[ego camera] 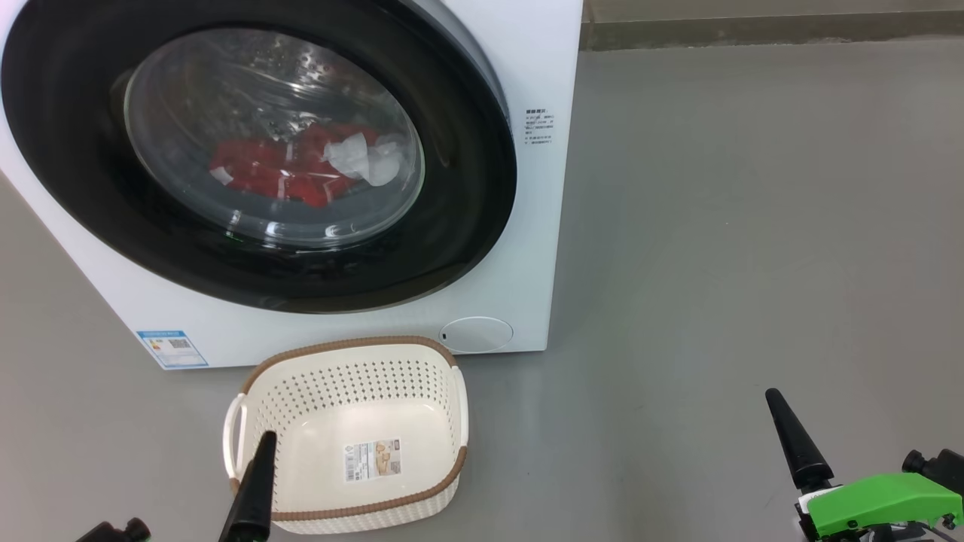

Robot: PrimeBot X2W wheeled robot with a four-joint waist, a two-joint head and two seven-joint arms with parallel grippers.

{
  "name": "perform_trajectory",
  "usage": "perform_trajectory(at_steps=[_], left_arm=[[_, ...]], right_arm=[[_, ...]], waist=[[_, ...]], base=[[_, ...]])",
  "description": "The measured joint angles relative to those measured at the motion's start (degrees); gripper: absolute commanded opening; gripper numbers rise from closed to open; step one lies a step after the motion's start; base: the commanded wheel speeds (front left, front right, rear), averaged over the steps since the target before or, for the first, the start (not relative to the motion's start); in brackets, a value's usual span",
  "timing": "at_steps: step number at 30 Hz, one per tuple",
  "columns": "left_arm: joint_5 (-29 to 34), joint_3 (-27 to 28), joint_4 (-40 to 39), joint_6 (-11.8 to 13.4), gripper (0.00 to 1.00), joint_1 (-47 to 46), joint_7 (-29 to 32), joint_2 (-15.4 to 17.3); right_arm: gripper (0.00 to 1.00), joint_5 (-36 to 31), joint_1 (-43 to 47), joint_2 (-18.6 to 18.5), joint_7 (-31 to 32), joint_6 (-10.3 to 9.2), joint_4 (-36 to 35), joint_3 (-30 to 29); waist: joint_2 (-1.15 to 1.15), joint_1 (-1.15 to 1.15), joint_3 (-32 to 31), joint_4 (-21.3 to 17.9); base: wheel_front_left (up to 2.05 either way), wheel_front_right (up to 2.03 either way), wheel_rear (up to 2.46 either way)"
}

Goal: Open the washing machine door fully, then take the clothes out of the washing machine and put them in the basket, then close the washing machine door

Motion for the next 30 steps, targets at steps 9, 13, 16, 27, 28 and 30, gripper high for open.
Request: perform_trajectory(at_steps=[9, 13, 16, 27, 28, 30], left_arm=[[7.69, -1.43, -0.8, 1.56, 1.0, 0.34, -1.1, 0.04], [11.59, -2.27, -0.89, 2.53, 1.0, 0.36, -2.01, 0.19], [14.32, -2.99, -1.0, 3.41, 1.0, 0.4, -2.4, 0.41], [22.09, -5.06, -1.98, 5.68, 1.0, 0.55, -4.13, 1.32], [22.78, -5.21, -2.08, 5.97, 1.0, 0.56, -4.32, 1.43], [24.32, -5.45, -2.25, 6.33, 1.0, 0.62, -4.6, 1.51]], right_arm=[[1.0, -5.93, 0.09, -0.53, -1.29, 0.0, -0.21, 0.89], [1.0, -8.64, 0.12, -0.85, -2.02, 0.0, -0.24, 1.41], [1.0, -10.24, 0.16, -0.99, -2.54, 0.0, -0.51, 1.6], [1.0, -16.78, 1.03, -1.91, -4.14, 0.0, -1.24, 2.43], [1.0, -17.19, 1.03, -1.97, -4.32, 0.0, -1.31, 2.54], [1.0, -18.15, 1.04, -2.04, -4.77, 0.0, -1.43, 2.88]], waist=[[0.0, 0.0, 0.07, -0.01], [0.0, 0.0, 0.16, 0.05], [0.0, 0.0, 0.18, 0.08], [0.0, 0.0, 0.32, 0.27], [0.0, 0.0, 0.29, 0.26], [0.0, 0.0, 0.24, 0.27]], base=[[0.0, 0.0, 0.0], [0.0, 0.0, 0.0], [0.0, 0.0, 0.0], [0.0, 0.0, 0.0], [0.0, 0.0, 0.0], [0.0, 0.0, 0.0]])
